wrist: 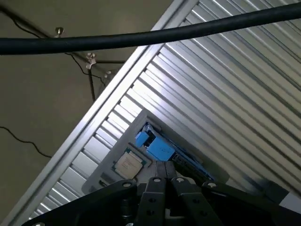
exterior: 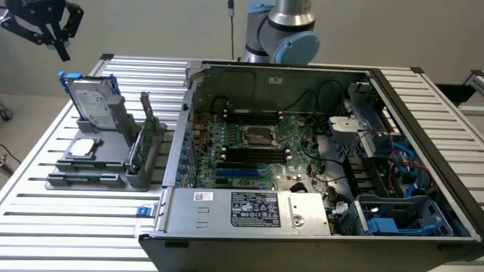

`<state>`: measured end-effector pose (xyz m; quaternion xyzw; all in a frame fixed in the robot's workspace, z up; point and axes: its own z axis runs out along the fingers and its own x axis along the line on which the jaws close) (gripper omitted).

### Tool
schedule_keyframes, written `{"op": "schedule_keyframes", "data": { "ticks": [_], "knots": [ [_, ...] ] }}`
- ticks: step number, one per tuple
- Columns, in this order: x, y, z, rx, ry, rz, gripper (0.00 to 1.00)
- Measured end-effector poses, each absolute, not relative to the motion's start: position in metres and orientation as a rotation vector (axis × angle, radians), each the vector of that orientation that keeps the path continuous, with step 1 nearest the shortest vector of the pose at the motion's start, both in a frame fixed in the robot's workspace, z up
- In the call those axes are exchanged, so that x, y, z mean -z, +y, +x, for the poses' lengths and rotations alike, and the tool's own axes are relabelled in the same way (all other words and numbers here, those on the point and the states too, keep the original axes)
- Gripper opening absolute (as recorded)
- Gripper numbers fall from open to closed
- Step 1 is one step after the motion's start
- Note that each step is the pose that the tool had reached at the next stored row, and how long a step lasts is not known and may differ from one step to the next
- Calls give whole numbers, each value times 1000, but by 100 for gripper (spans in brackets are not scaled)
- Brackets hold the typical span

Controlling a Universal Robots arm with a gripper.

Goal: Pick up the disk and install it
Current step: 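Pick up the disk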

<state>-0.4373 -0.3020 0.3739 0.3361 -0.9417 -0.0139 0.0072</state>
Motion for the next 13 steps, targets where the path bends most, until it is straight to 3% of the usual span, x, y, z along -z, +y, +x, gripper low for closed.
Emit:
{"op": "schedule_keyframes", "data": {
  "ticks": [13],
  "knots": [
    [-369,-302,-437,40,-2798,1389,11]
  ]
}}
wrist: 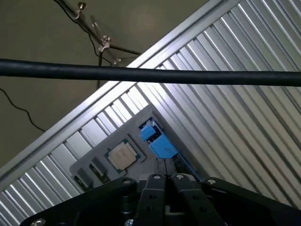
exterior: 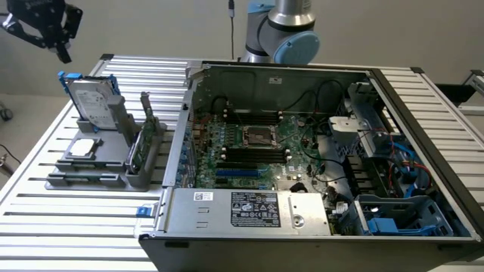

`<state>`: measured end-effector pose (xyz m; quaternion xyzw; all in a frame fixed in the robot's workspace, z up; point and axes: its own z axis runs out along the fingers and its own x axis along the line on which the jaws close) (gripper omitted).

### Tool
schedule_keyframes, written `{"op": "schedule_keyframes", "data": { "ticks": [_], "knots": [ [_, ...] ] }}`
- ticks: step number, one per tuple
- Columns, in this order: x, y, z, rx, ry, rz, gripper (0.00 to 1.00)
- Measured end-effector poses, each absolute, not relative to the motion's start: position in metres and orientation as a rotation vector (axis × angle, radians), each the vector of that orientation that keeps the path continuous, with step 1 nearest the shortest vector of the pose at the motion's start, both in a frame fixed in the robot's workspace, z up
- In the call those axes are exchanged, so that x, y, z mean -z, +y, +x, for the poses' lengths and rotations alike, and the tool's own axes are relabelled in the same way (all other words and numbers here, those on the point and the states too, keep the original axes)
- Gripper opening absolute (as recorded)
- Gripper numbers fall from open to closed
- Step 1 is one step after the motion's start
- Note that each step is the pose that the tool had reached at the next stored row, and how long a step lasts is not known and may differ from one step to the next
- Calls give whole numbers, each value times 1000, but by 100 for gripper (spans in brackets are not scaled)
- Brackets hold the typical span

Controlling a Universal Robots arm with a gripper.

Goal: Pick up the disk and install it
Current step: 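Pick up the disk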

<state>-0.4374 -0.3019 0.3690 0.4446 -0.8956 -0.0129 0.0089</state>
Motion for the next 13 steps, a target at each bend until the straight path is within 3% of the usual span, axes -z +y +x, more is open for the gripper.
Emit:
{"op": "schedule_keyframes", "data": {
  "ticks": [13],
  "knots": [
    [-359,-302,-437,46,-2615,1710,11]
  ]
}}
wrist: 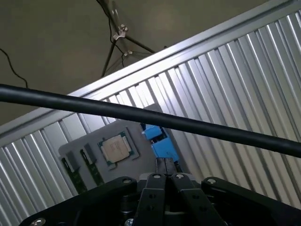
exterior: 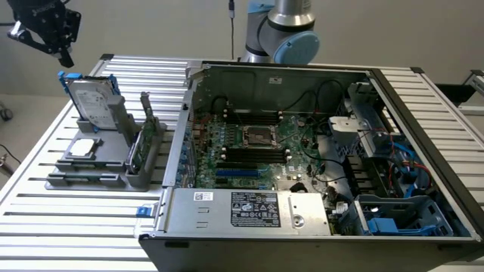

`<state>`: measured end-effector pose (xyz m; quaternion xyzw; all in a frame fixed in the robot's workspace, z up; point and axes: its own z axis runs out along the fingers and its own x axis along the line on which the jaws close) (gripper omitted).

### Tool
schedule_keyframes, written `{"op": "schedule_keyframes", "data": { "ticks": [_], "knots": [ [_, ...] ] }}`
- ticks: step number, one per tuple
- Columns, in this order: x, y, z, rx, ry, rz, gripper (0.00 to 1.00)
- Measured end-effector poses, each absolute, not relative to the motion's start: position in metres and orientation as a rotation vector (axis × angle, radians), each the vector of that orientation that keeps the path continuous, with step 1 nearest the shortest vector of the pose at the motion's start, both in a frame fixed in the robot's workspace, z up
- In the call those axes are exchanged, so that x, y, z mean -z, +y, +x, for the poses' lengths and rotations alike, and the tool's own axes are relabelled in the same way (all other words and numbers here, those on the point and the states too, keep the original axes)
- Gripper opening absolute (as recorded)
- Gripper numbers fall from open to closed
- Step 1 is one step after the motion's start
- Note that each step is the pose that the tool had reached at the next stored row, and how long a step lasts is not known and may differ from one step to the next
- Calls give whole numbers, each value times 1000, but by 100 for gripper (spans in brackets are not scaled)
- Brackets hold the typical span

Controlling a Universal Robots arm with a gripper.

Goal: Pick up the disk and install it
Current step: 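Pick up the disk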

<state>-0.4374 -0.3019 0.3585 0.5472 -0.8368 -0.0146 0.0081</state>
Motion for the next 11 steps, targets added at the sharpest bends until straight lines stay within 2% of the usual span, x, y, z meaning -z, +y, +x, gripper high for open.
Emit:
{"op": "schedule_keyframes", "data": {
  "ticks": [11],
  "knots": [
    [-352,-302,-438,57,-2460,1936,11]
  ]
}}
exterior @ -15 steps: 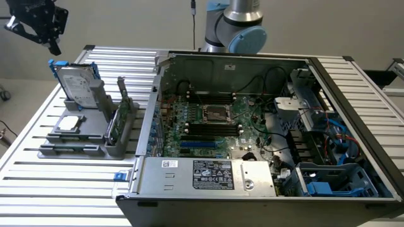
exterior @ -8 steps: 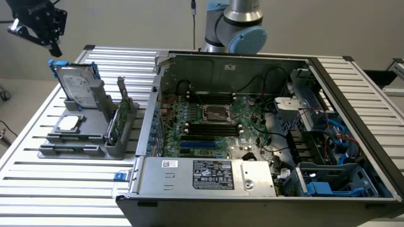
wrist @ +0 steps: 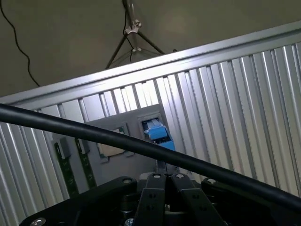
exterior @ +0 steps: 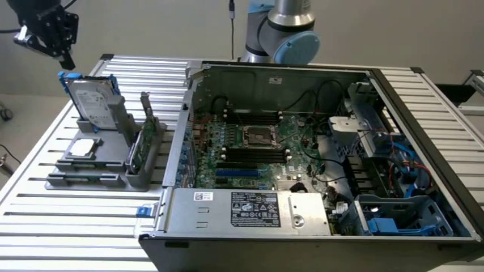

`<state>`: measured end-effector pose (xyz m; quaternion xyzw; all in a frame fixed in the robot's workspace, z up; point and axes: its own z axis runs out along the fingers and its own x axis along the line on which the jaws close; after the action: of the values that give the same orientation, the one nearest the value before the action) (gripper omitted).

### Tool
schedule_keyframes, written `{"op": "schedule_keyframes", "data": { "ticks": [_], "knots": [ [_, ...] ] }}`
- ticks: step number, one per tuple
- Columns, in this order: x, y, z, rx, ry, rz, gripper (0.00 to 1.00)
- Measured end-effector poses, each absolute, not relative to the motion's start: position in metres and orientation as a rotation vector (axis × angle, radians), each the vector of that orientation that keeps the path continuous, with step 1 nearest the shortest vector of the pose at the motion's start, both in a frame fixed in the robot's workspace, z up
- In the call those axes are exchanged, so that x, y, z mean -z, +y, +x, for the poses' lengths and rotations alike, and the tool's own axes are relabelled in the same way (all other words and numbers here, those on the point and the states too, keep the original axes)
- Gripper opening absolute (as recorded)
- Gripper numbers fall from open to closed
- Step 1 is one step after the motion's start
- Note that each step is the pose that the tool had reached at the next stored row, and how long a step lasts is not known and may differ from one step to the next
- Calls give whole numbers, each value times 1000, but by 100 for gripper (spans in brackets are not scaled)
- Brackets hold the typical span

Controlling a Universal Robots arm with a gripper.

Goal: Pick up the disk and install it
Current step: 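Pick up the disk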

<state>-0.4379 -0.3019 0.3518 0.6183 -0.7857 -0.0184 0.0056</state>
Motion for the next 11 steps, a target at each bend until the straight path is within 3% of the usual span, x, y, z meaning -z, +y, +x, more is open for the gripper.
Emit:
{"op": "schedule_keyframes", "data": {
  "ticks": [11],
  "knots": [
    [-351,-300,-438,69,-2305,2122,11]
  ]
}}
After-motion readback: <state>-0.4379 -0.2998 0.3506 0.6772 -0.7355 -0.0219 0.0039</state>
